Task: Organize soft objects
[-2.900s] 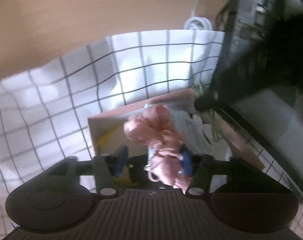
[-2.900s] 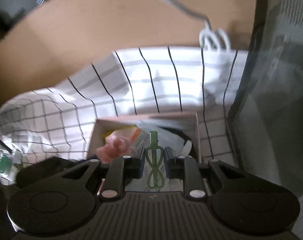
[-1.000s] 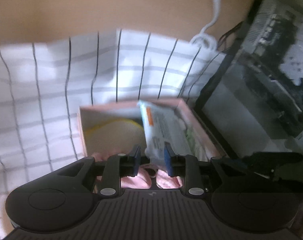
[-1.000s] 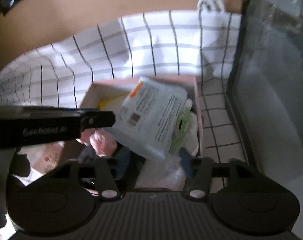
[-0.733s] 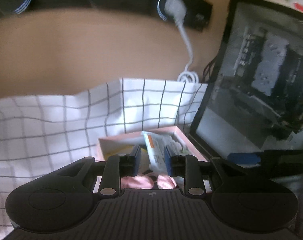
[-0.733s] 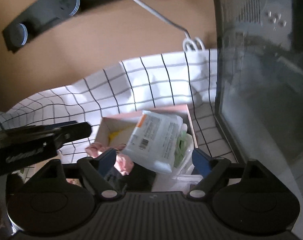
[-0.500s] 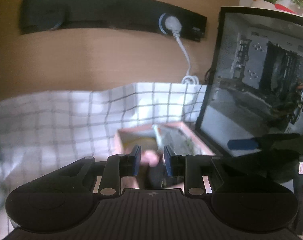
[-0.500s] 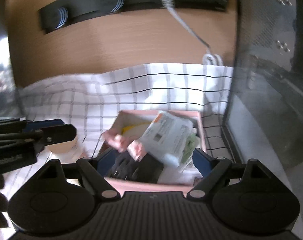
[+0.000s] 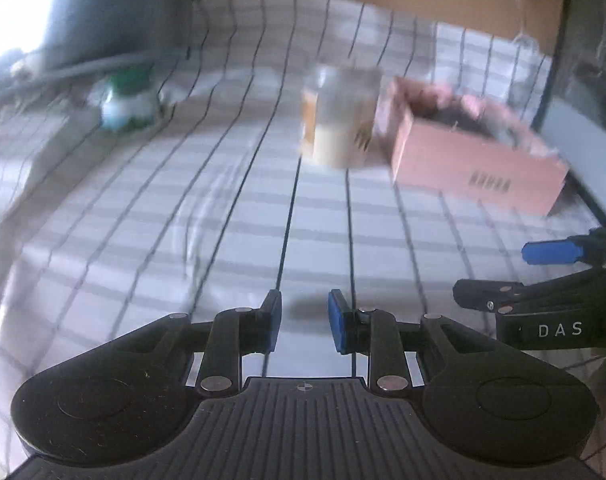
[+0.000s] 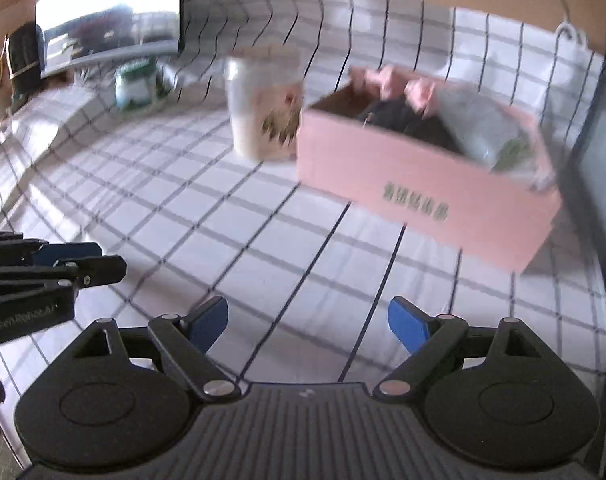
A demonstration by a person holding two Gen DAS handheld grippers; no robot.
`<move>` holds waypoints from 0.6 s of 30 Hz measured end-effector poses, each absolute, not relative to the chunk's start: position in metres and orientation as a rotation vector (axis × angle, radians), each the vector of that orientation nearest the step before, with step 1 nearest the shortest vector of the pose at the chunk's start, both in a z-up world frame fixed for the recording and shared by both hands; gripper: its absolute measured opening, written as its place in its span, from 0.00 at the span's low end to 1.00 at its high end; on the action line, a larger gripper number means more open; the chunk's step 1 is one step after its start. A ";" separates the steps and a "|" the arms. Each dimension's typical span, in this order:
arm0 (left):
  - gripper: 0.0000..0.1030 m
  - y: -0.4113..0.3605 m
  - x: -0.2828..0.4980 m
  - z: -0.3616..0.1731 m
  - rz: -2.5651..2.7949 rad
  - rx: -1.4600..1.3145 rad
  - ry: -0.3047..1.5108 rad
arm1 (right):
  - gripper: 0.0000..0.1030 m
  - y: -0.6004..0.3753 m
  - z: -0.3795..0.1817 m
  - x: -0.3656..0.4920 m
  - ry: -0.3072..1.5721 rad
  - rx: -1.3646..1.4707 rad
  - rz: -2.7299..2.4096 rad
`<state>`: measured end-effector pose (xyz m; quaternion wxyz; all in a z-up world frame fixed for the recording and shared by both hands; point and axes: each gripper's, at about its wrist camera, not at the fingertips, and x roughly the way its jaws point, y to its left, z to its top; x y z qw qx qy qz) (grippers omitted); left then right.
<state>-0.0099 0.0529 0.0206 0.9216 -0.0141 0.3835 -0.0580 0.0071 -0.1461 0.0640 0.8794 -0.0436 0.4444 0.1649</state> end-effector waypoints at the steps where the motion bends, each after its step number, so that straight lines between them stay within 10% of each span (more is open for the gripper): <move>1: 0.28 0.050 -0.014 0.020 -0.106 -0.023 0.771 | 0.92 -0.146 0.061 0.005 0.927 -0.089 0.345; 18: 0.36 0.012 -0.040 0.009 0.075 -0.028 0.669 | 1.00 -0.160 0.051 0.001 0.824 -0.073 0.347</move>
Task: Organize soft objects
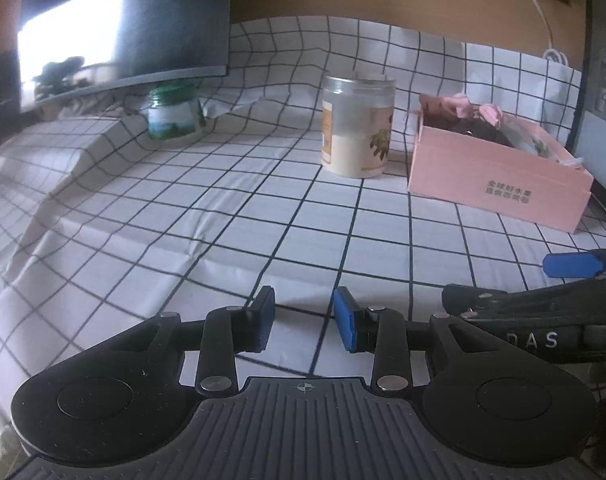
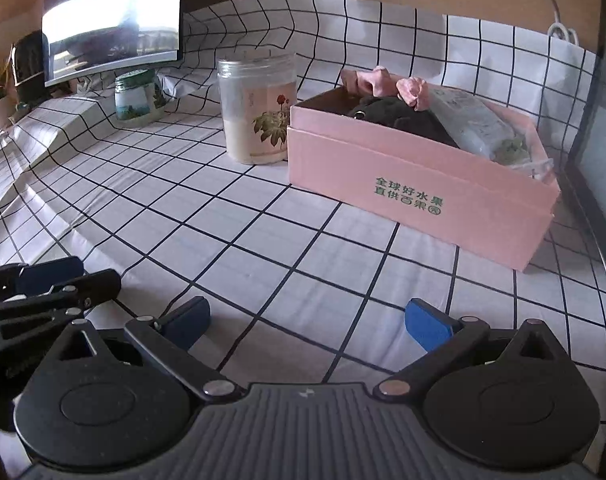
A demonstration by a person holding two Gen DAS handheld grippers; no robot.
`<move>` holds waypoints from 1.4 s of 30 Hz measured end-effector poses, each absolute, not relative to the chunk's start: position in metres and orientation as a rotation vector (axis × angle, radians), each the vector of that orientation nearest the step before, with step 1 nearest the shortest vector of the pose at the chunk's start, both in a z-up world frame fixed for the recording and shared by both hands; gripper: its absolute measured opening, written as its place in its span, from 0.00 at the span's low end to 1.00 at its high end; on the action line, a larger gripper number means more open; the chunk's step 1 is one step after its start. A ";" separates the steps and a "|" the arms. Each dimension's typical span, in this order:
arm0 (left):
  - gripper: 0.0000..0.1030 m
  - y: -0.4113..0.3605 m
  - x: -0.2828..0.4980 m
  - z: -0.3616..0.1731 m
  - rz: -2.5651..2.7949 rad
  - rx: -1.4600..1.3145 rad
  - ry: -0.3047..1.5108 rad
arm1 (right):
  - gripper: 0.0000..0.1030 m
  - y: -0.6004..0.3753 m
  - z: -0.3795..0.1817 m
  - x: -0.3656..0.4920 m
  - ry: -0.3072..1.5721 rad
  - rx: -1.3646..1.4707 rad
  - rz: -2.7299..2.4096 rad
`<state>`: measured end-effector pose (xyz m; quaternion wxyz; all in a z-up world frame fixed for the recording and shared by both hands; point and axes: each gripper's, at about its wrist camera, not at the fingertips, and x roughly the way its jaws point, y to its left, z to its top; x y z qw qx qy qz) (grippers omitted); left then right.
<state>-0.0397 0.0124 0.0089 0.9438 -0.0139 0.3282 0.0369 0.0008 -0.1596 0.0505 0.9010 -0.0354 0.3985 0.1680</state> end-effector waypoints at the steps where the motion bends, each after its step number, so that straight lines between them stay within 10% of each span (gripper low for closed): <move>1: 0.36 0.011 -0.041 0.009 0.080 -0.030 0.666 | 1.00 -0.160 0.050 0.000 0.817 -0.072 0.348; 42: 0.36 0.013 -0.046 0.009 0.073 -0.067 0.658 | 1.00 -0.161 0.048 -0.001 0.796 -0.064 0.347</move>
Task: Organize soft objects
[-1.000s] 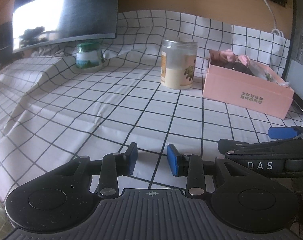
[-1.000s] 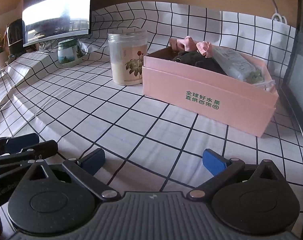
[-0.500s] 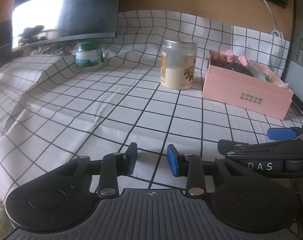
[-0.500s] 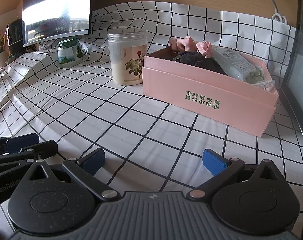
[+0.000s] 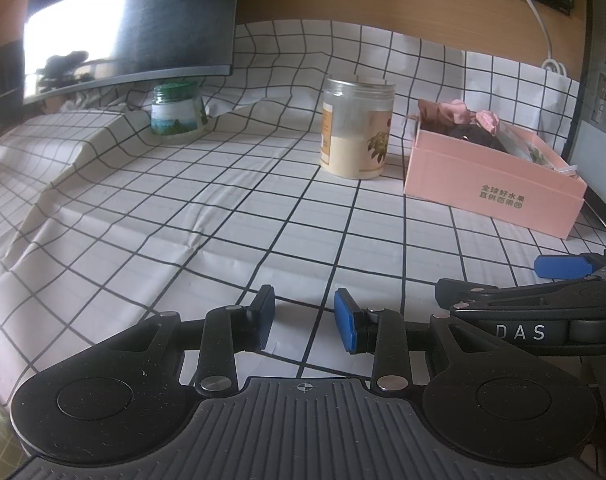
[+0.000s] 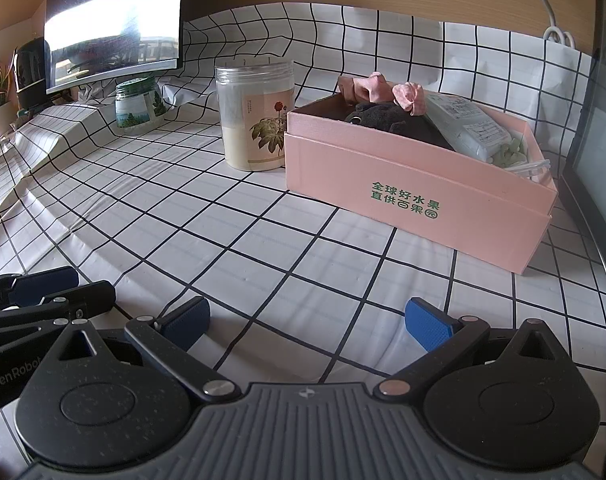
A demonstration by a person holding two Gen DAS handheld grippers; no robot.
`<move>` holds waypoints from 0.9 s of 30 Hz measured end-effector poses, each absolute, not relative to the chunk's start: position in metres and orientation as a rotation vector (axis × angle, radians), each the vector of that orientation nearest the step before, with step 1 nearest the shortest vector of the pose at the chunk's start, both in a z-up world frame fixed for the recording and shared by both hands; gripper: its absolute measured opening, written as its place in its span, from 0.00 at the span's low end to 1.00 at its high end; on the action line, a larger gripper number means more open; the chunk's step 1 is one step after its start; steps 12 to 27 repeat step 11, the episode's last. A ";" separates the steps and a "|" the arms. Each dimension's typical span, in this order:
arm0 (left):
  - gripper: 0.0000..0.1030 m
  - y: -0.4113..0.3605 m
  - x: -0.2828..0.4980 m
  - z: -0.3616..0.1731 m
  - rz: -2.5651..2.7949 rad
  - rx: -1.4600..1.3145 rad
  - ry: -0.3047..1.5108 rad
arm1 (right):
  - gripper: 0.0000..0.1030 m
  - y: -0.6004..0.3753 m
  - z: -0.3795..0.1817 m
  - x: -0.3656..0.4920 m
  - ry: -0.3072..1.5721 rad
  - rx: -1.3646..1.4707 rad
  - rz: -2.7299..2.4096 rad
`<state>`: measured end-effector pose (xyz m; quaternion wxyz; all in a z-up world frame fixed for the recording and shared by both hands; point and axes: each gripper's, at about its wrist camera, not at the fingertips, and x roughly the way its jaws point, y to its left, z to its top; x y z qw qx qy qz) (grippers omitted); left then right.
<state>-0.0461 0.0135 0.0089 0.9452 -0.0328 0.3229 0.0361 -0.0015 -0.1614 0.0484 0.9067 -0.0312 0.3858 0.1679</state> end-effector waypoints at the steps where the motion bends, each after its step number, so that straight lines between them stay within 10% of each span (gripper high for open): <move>1: 0.36 0.014 -0.046 0.009 0.073 -0.067 0.658 | 1.00 -0.161 0.048 -0.002 0.796 -0.065 0.347; 27: 0.36 0.017 -0.046 0.008 0.063 -0.049 0.665 | 1.00 -0.161 0.048 -0.001 0.796 -0.065 0.347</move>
